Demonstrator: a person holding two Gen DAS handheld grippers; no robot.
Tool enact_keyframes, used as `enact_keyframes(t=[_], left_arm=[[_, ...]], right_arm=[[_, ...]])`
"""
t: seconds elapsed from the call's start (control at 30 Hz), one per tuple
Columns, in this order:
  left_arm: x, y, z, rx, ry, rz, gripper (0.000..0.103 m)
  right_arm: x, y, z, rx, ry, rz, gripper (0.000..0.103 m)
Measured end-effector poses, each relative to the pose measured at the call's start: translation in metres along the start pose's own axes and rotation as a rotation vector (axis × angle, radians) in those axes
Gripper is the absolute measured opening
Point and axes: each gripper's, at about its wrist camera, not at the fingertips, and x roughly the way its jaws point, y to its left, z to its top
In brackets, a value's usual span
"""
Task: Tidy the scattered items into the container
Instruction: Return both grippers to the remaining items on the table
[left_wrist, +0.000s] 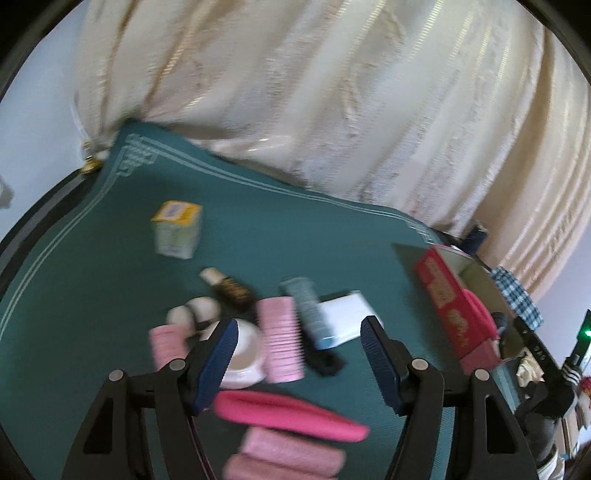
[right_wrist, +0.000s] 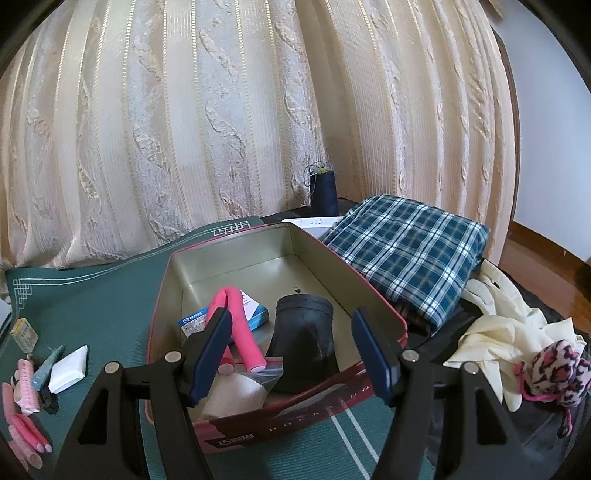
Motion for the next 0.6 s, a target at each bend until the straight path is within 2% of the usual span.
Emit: enact_keyframes(t=[0.23, 0.47, 0.6], left_arm=[[-0.007, 0.052, -0.008, -0.079, 0.002, 0.07, 0.07], [0.006, 0.073, -0.015, -0.109, 0.043, 0.076, 0.07], [0.014, 0.079, -0.018, -0.115, 0.065, 0.074, 0.07]], right_arm=[[0.0, 0.008, -0.001, -0.044, -0.015, -0.027, 0.071], [0.002, 0.013, -0.001, -0.068, -0.004, -0.061, 0.072], [-0.01, 0.026, -0.002, -0.062, 0.027, 0.0, 0.072]])
